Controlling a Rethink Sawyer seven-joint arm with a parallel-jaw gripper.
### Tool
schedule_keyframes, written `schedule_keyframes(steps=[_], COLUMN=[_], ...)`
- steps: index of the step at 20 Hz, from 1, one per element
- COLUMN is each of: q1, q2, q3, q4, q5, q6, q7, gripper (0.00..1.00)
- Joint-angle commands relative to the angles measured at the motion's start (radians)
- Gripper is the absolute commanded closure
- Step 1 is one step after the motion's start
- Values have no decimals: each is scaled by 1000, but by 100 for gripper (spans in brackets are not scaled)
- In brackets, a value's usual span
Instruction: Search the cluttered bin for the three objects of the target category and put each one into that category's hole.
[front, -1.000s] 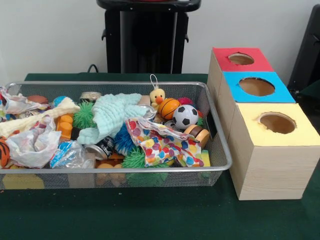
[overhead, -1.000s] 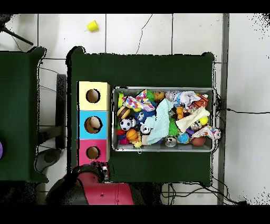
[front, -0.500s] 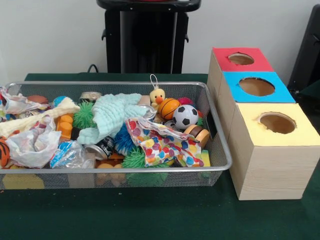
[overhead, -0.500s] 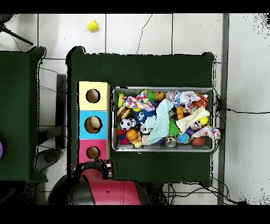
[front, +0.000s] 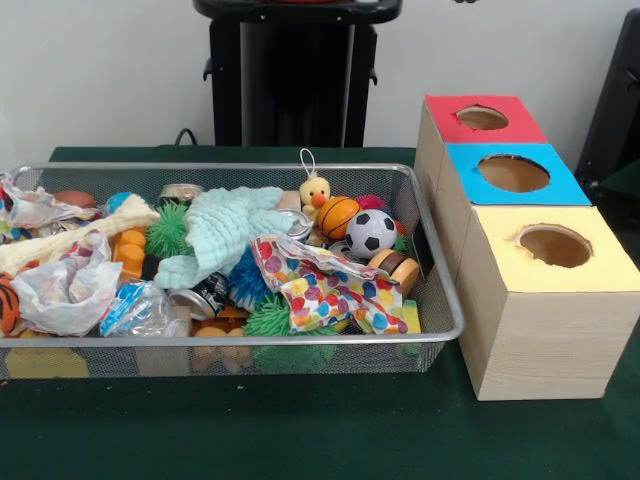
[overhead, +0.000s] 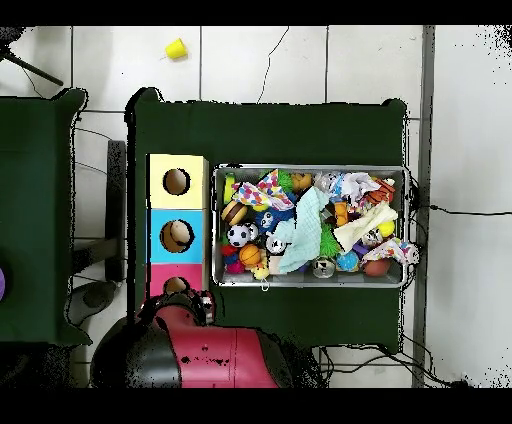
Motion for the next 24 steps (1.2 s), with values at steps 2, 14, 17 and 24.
schedule_keyframes(steps=[2,14,17,24], q1=[-14,-37,-60,-160], q2=[19,-16,-11,25], q3=[27,16,15,54], q4=[-44,-105,-136,-140], q5=[15,-31,-56,-45], q6=[115,213,230,206], q7=[132,73,37,-62], gripper=[100,100,100,100])
